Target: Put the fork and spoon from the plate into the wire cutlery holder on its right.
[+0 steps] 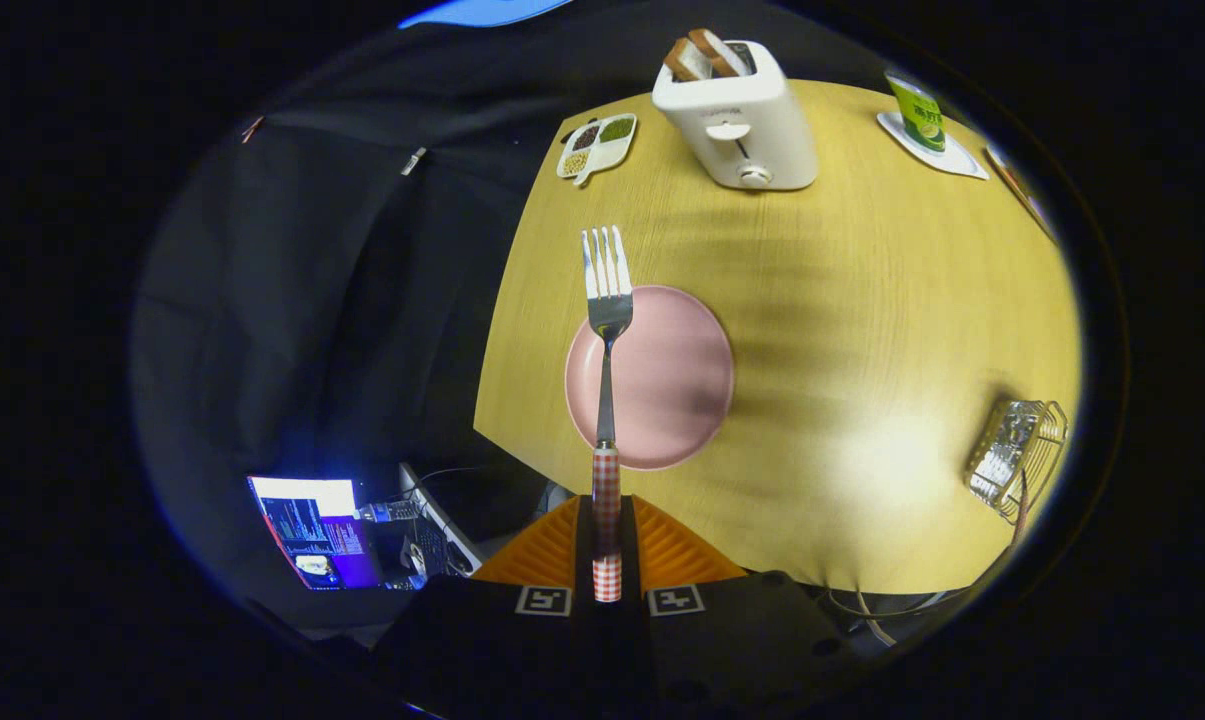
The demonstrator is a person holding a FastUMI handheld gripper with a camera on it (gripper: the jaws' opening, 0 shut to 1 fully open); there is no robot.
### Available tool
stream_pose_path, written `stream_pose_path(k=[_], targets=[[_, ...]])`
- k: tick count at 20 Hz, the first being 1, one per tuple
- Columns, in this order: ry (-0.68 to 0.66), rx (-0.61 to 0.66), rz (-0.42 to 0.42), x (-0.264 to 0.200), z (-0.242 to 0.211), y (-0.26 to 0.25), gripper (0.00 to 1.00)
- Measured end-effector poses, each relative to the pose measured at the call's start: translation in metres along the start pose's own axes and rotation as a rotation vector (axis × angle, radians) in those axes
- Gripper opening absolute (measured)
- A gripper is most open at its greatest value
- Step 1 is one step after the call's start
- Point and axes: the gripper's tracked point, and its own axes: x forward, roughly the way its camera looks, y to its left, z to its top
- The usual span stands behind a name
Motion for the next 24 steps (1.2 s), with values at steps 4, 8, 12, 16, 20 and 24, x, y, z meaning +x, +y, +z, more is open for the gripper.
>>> stream_pose_path(k=[4,8,12,16,20,24], targets=[[0.010,0.017,-0.052,-0.063,-0.027,-0.046,0.13],[0.086,0.054,-0.155,-0.126,-0.063,-0.116,0.13],[0.180,0.100,-0.260,-0.172,-0.078,-0.184,0.13],[0.380,0.106,-0.382,-0.202,-0.103,-0.239,0.13],[0.559,0.109,-0.411,-0.198,-0.104,-0.254,0.13],[0.689,0.105,-0.452,-0.191,-0.091,-0.275,0.13]])
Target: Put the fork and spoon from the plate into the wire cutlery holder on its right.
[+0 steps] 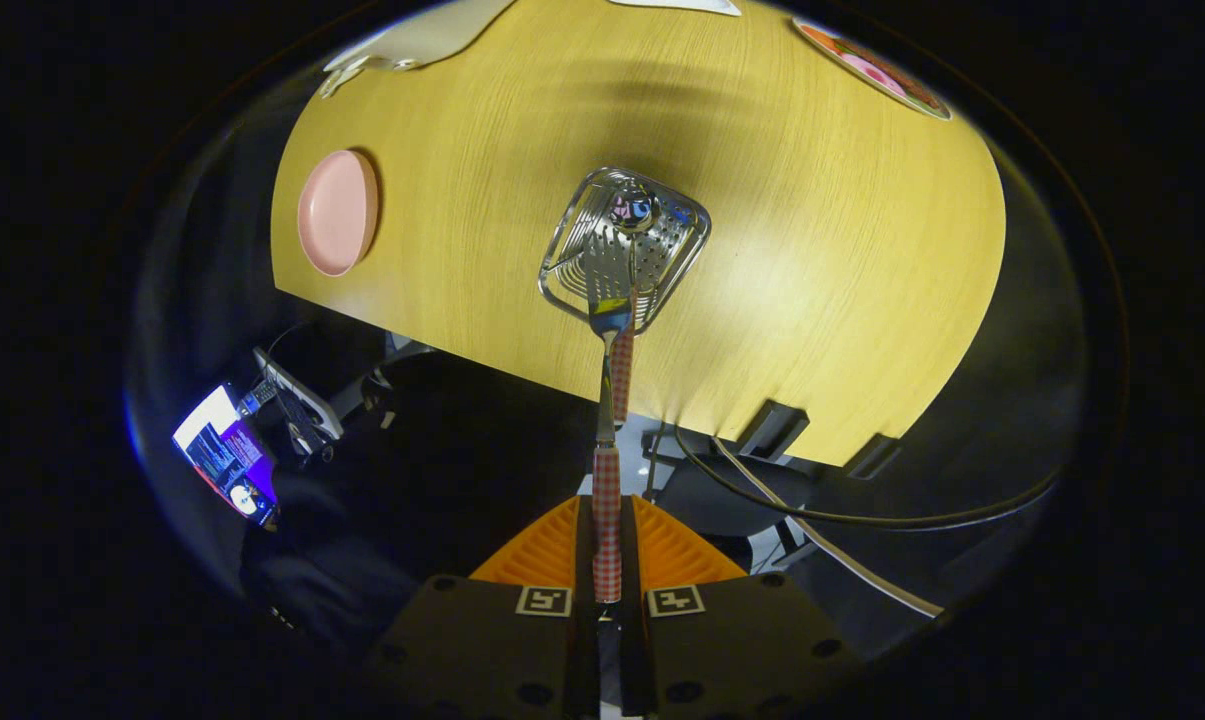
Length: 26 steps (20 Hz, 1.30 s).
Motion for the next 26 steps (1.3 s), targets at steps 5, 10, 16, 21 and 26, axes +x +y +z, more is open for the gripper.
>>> stream_pose_path(k=[5,10,16,21,26], targets=[[0.121,0.035,-0.026,0.005,0.023,-0.008,0.13],[0.194,0.053,-0.035,0.016,0.045,-0.006,0.13],[0.197,0.094,-0.029,0.023,0.069,-0.008,0.14],[0.106,0.045,-0.022,0.022,0.081,-0.013,0.52],[-0.156,0.026,0.050,0.009,0.083,-0.004,0.88]])
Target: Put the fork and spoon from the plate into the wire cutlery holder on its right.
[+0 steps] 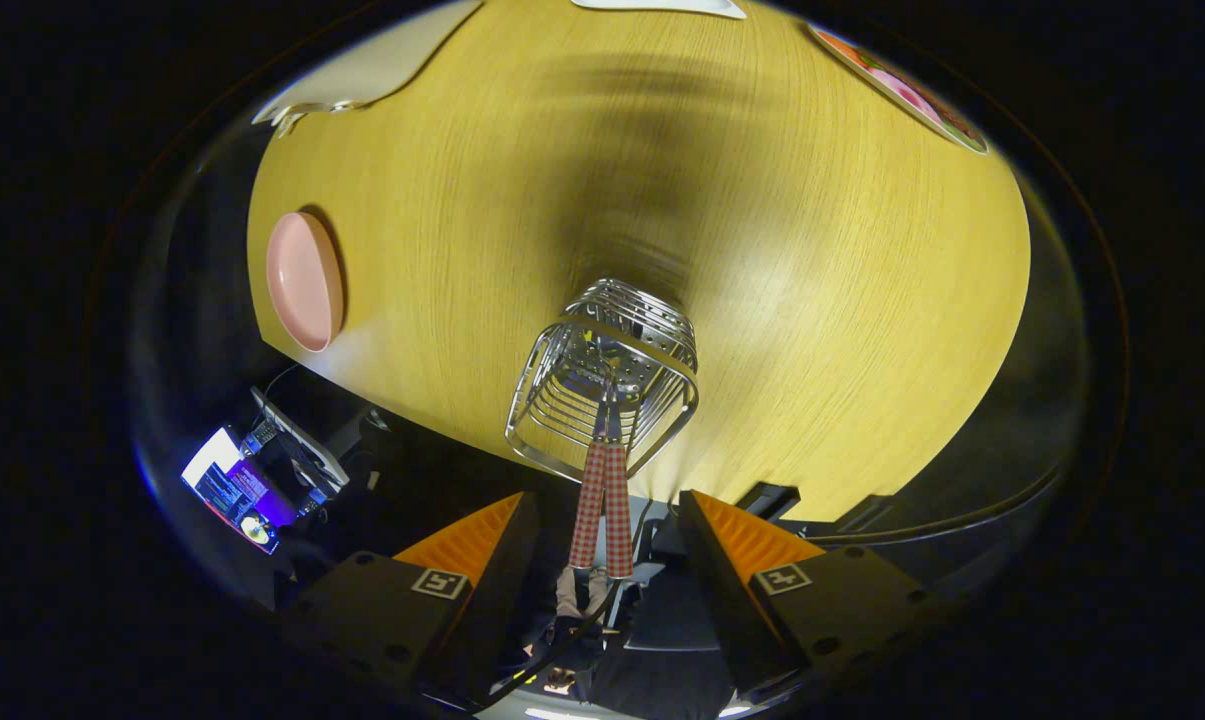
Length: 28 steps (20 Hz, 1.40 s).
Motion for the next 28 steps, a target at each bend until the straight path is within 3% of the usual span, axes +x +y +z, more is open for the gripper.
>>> stream_pose_path(k=[2,11,21,28], targets=[[-0.120,-0.007,0.028,-0.004,0.000,0.003,1.00],[-0.810,0.067,0.002,-0.073,0.002,0.005,0.99],[-1.316,-0.077,-0.138,-0.176,-0.018,0.038,0.99],[-1.615,-0.042,-0.197,-0.264,-0.044,0.040,1.00]])
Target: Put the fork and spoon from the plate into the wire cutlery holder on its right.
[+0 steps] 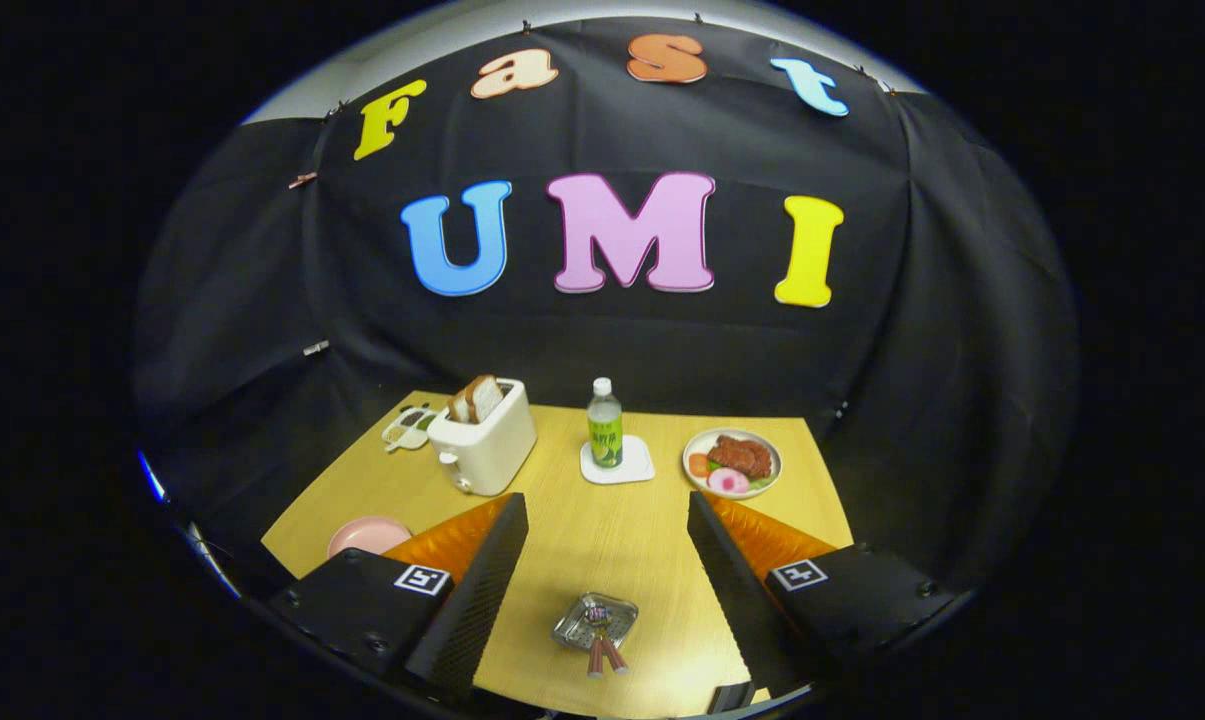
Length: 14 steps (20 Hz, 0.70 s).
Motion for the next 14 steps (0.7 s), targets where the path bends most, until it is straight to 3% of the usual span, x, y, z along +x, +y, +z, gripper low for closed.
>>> stream_pose_path(k=[6,14], targets=[[-0.237,-0.067,-0.038,-0.034,0.068,-0.004,1.00],[-0.280,-0.115,-0.021,-0.053,0.080,0.007,0.98]])
